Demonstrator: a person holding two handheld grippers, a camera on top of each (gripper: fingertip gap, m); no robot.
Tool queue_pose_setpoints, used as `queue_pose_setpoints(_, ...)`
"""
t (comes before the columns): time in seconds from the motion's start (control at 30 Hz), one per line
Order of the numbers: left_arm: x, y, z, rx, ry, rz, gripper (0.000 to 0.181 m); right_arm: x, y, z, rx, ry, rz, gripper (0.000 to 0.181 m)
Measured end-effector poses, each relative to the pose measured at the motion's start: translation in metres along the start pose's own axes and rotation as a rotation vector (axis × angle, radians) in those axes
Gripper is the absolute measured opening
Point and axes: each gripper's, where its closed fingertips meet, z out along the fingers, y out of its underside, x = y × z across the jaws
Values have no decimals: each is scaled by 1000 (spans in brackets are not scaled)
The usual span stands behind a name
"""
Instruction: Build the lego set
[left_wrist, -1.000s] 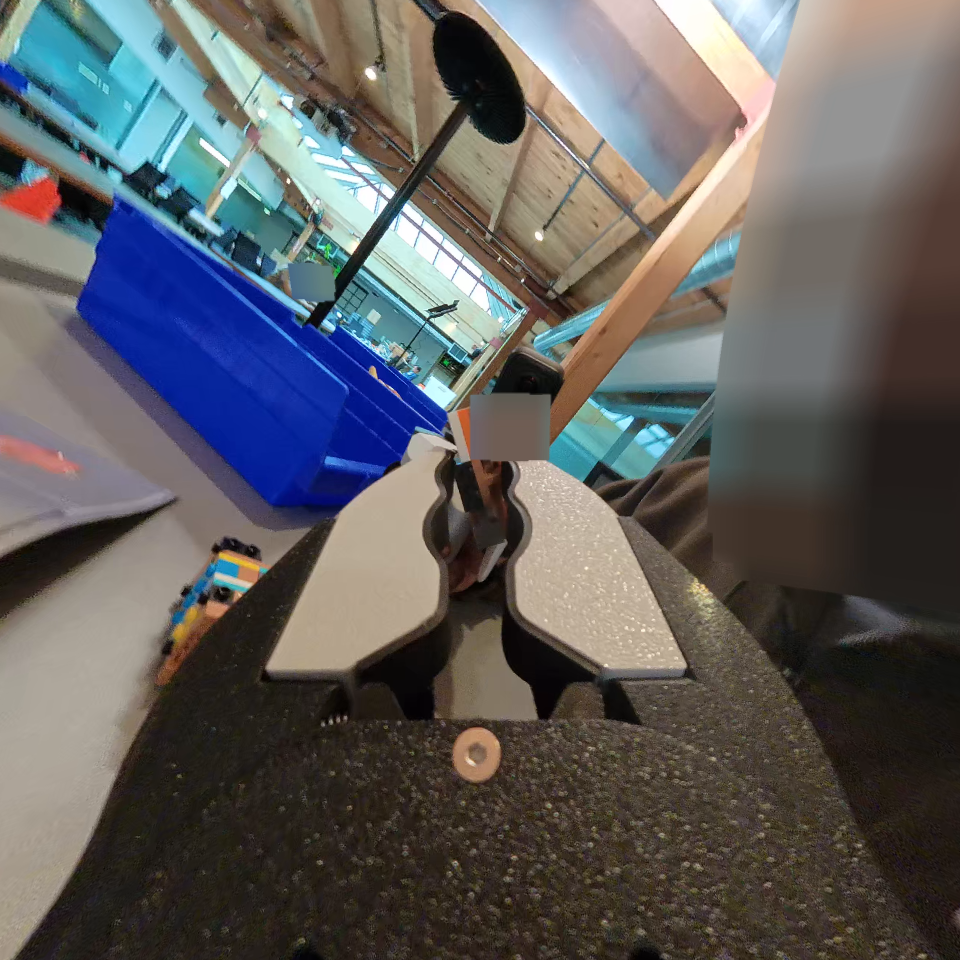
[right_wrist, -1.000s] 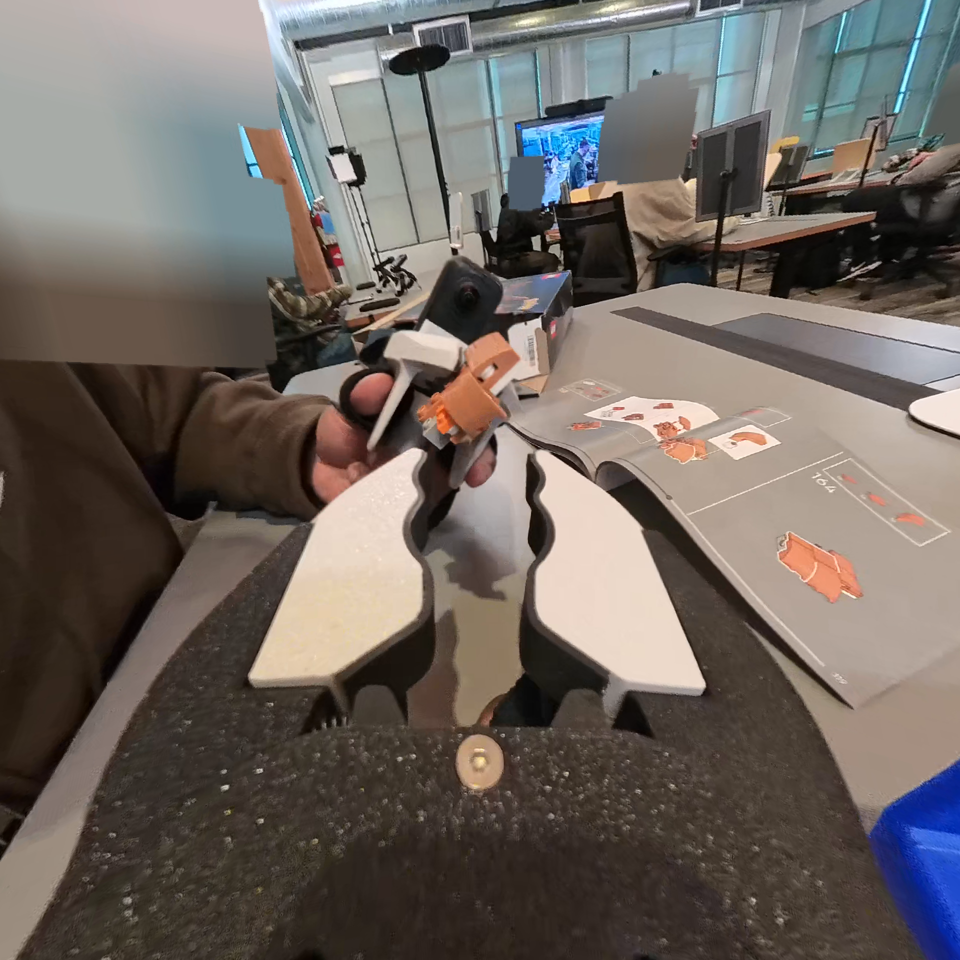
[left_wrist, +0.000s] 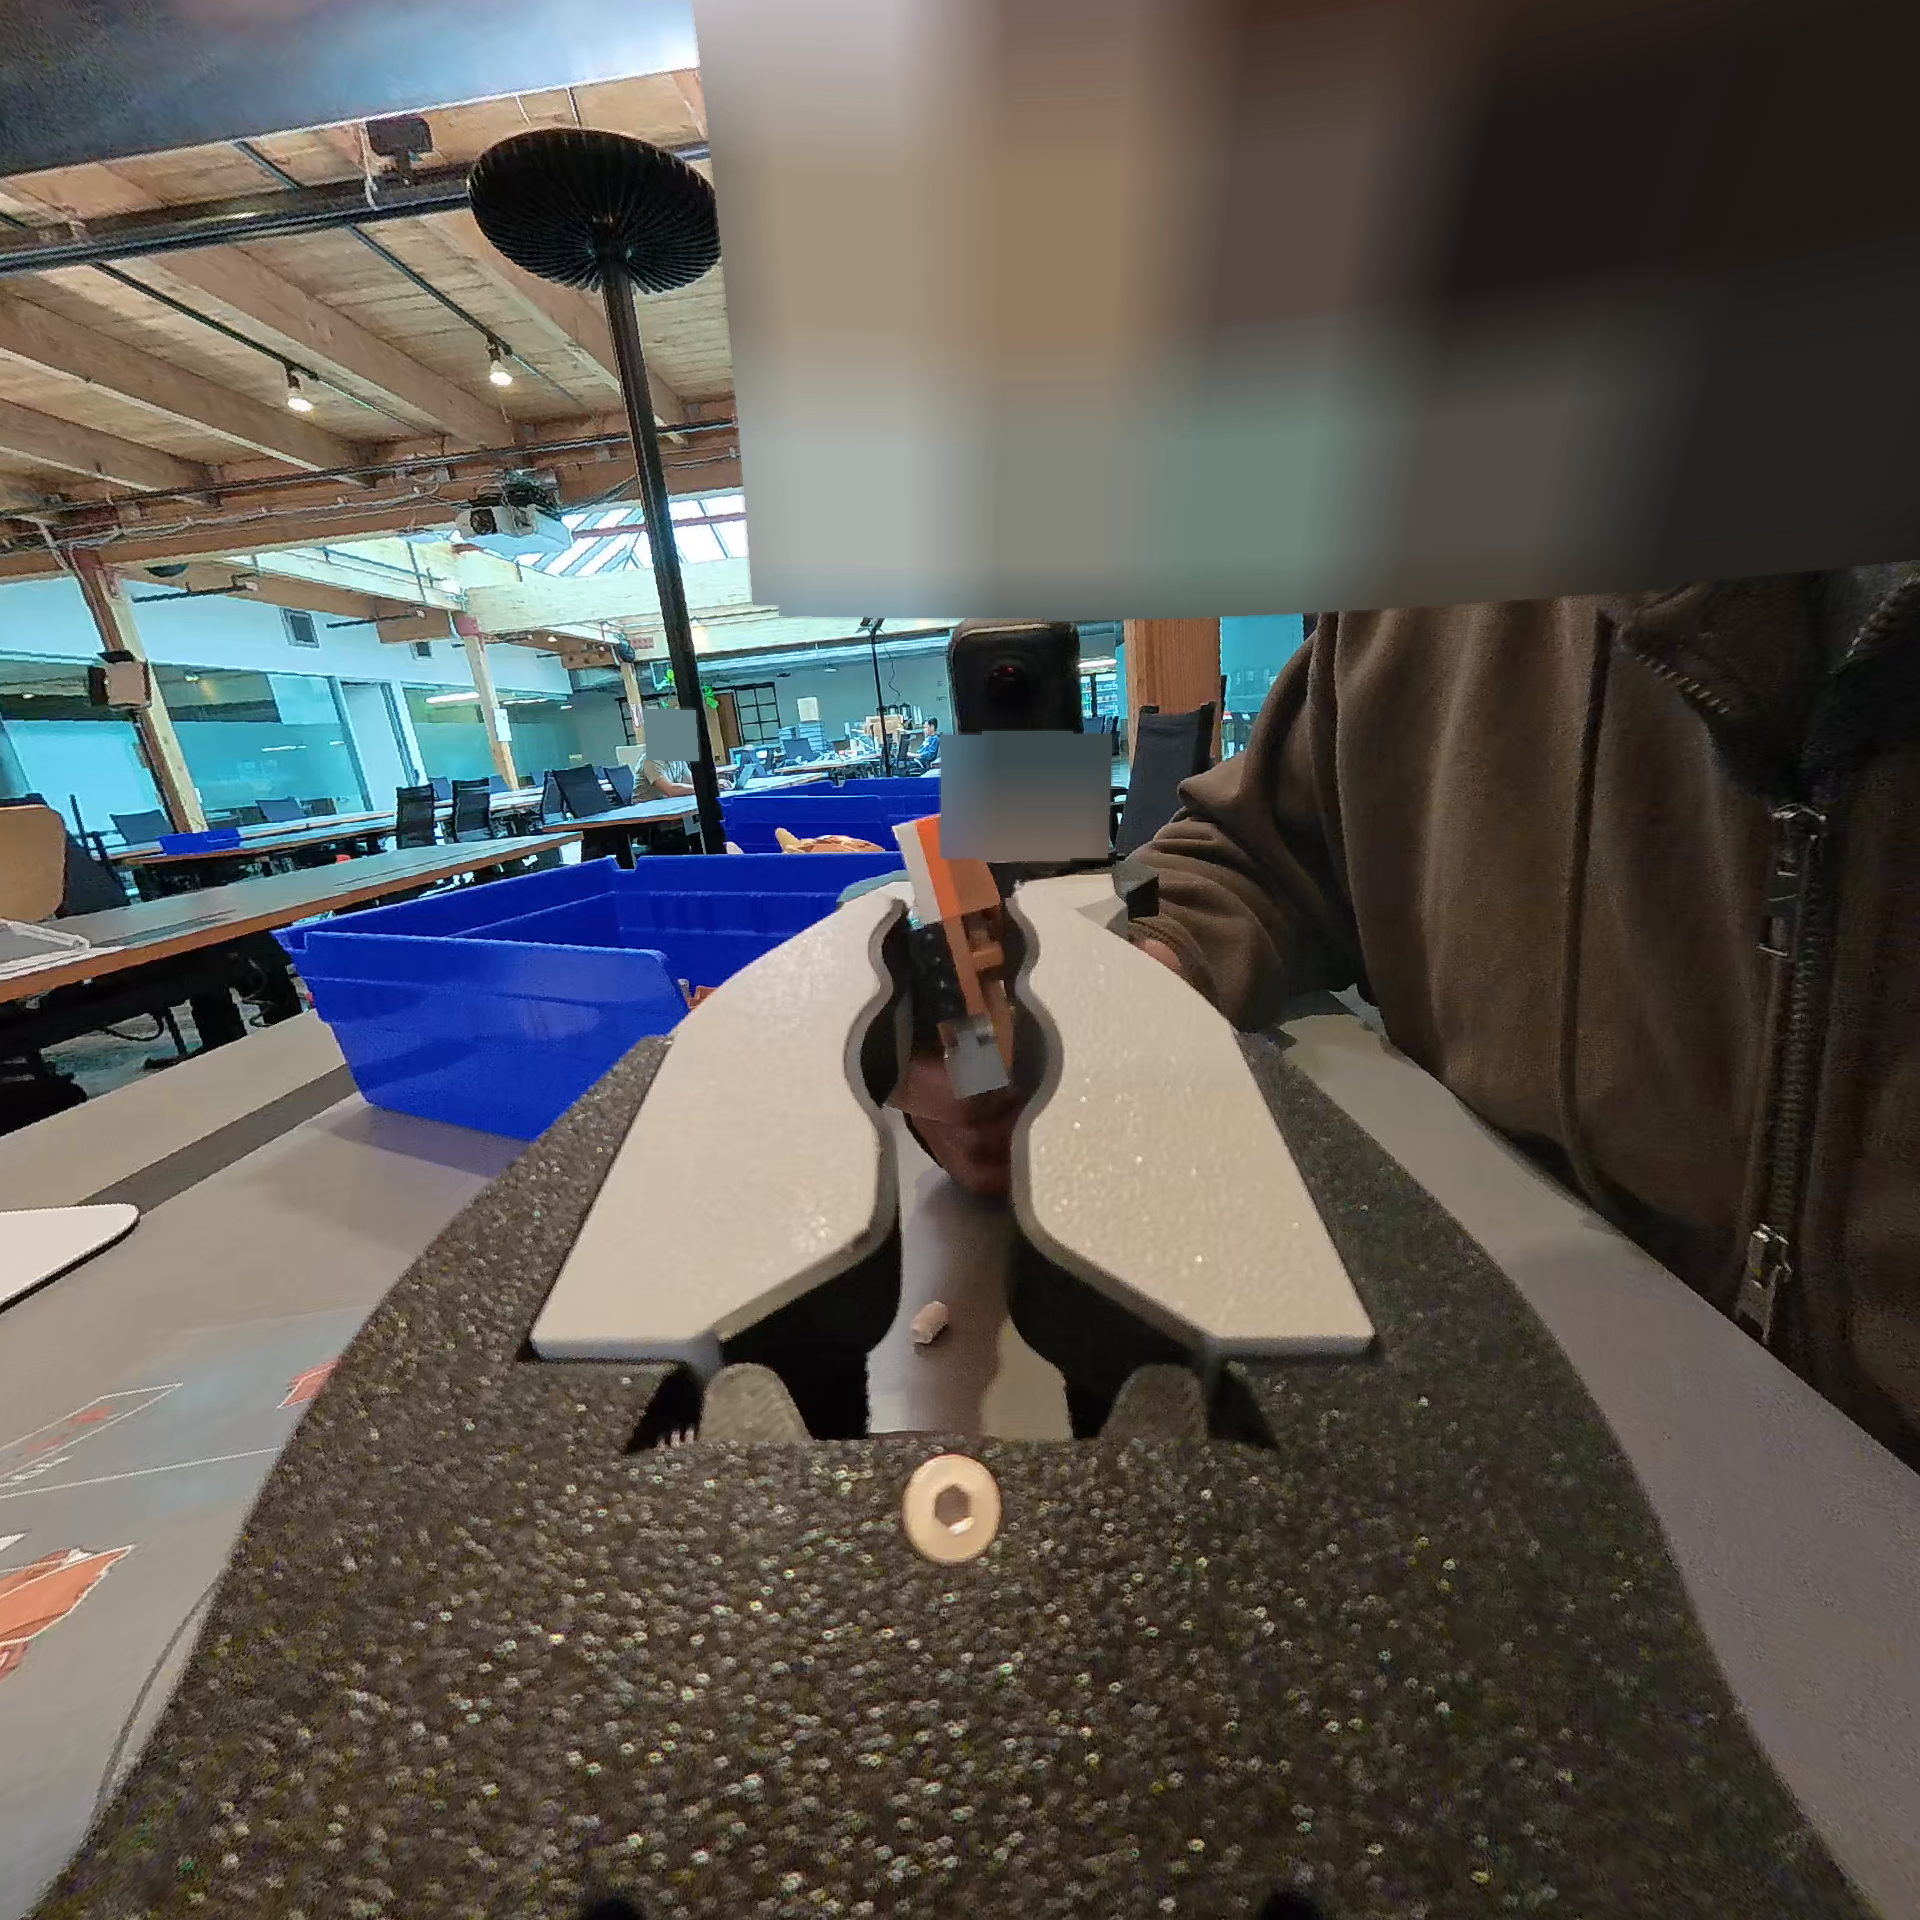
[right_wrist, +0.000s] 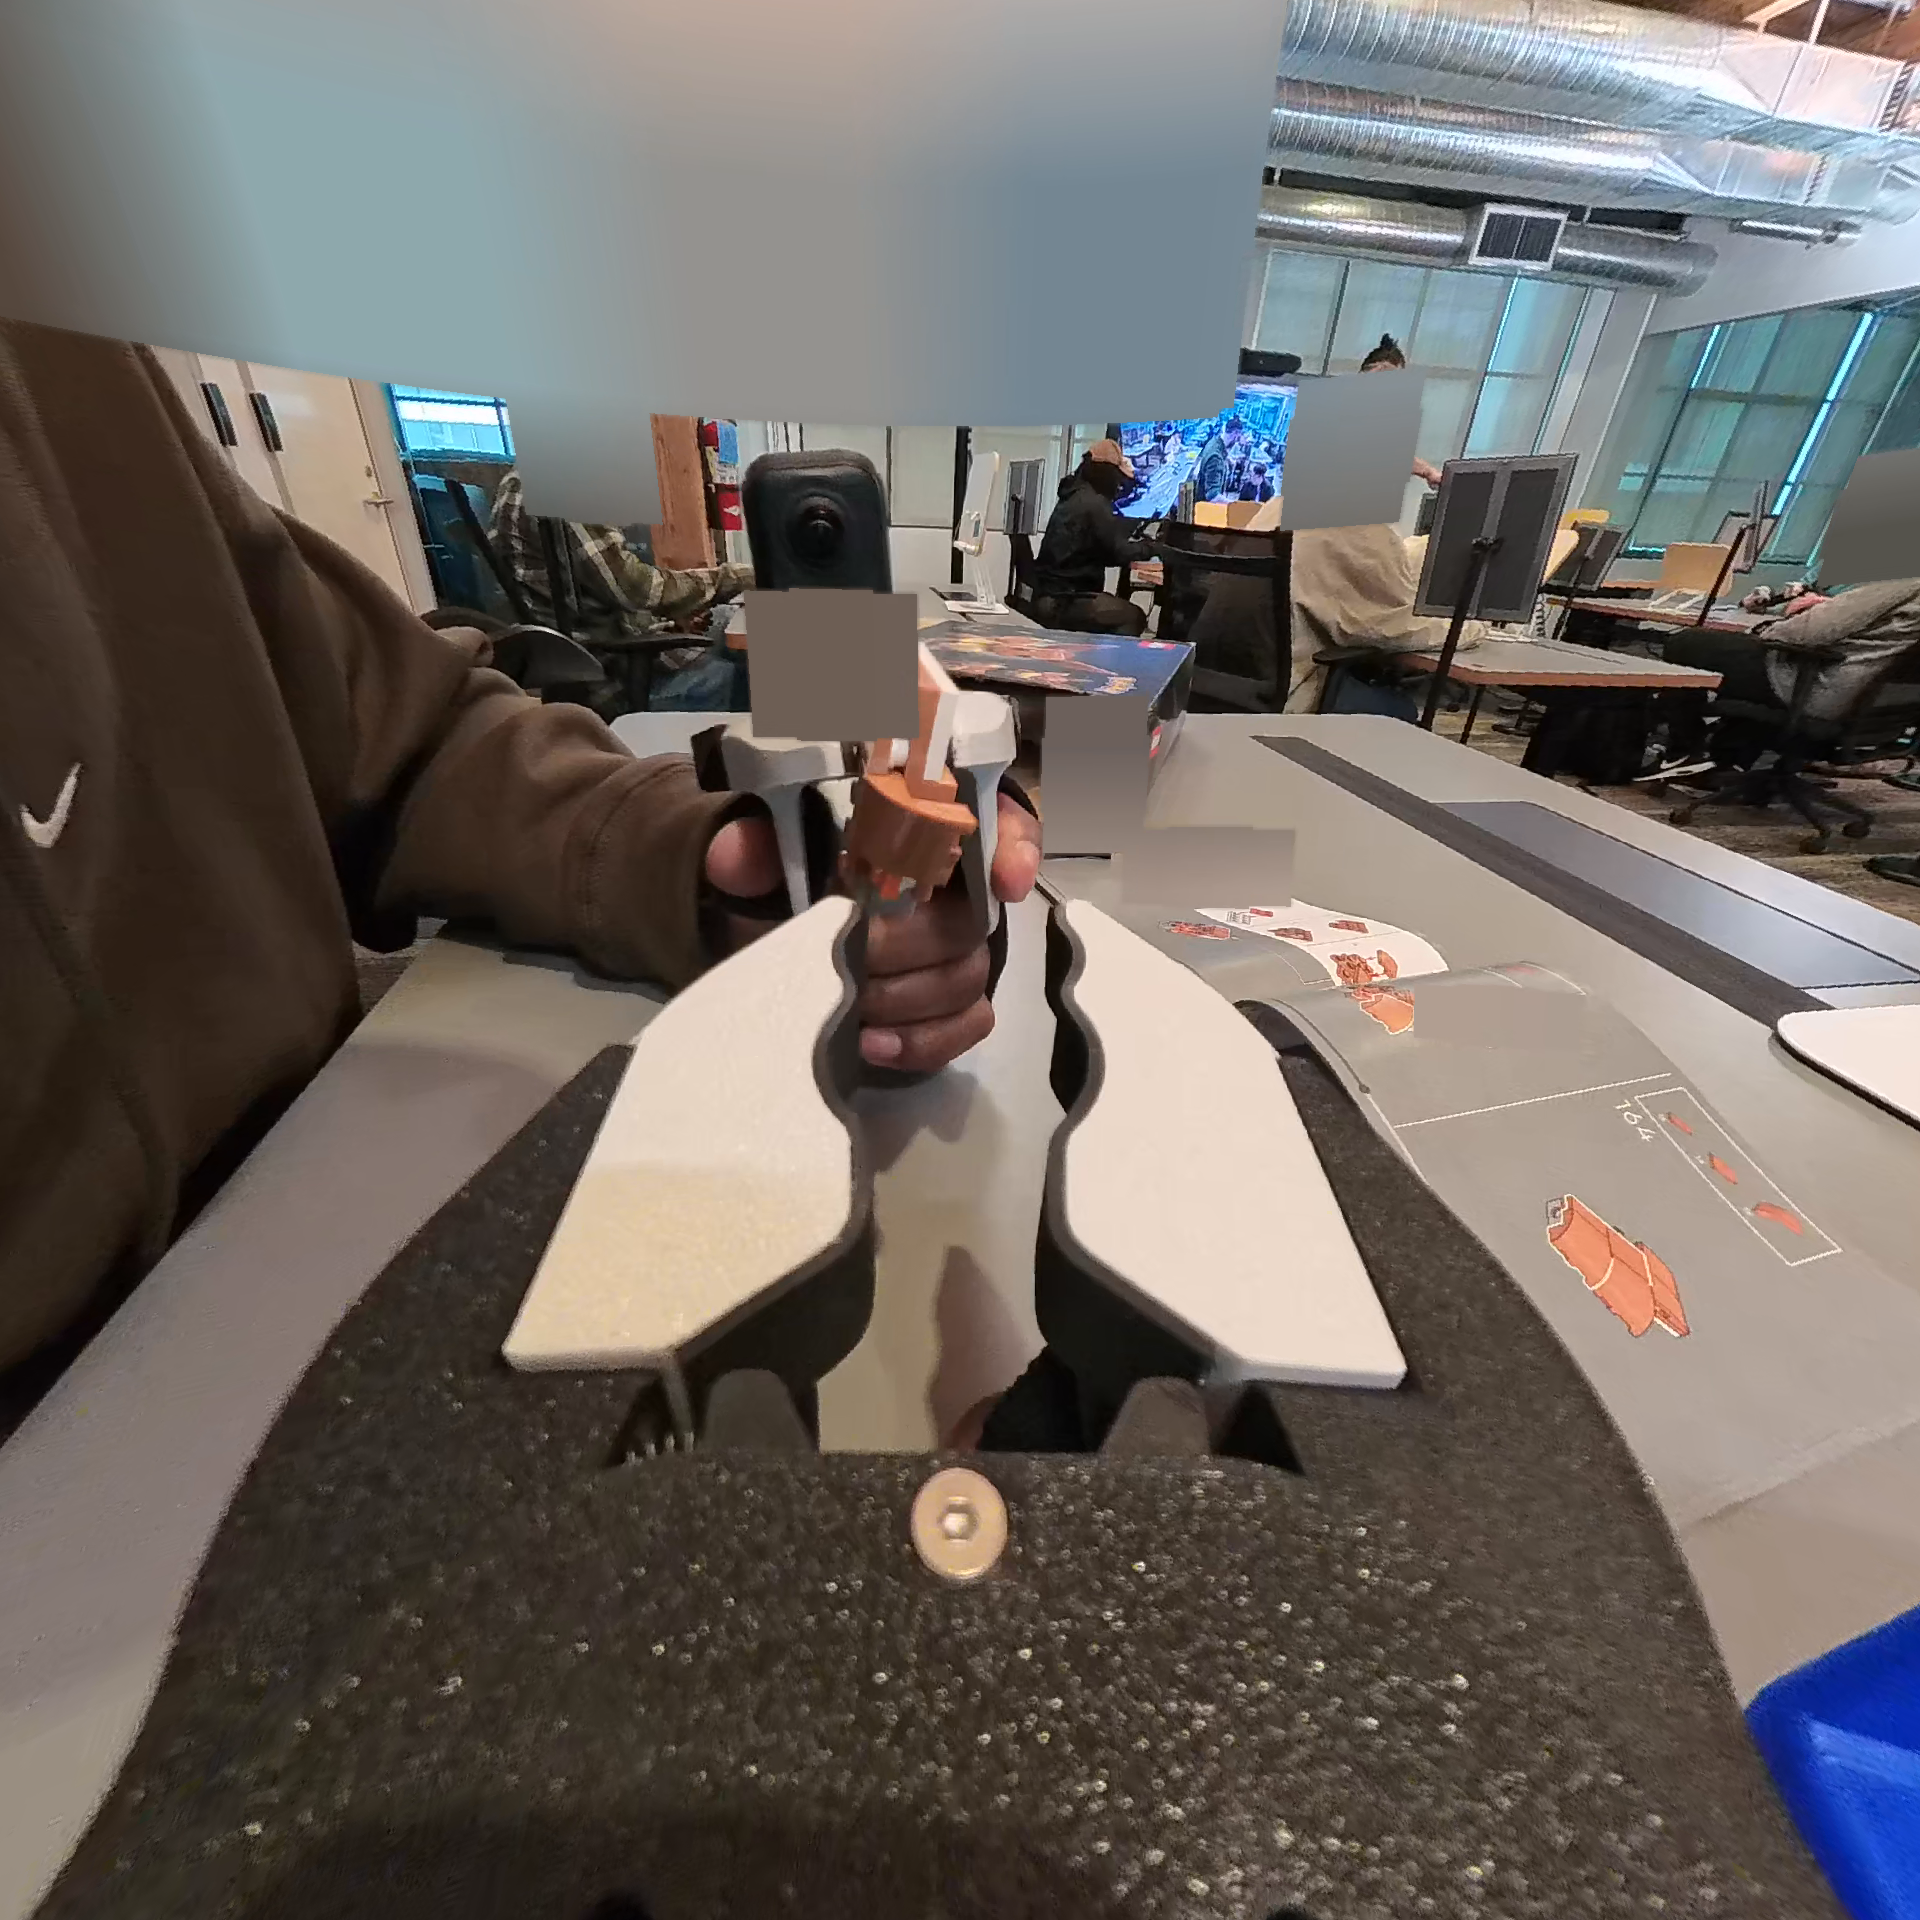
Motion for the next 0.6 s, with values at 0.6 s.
queue_pose_setpoints(0.6, -18, -2, -4, 25, -74, -130, 17, 4, 3, -2, -13, 23, -37, 31)
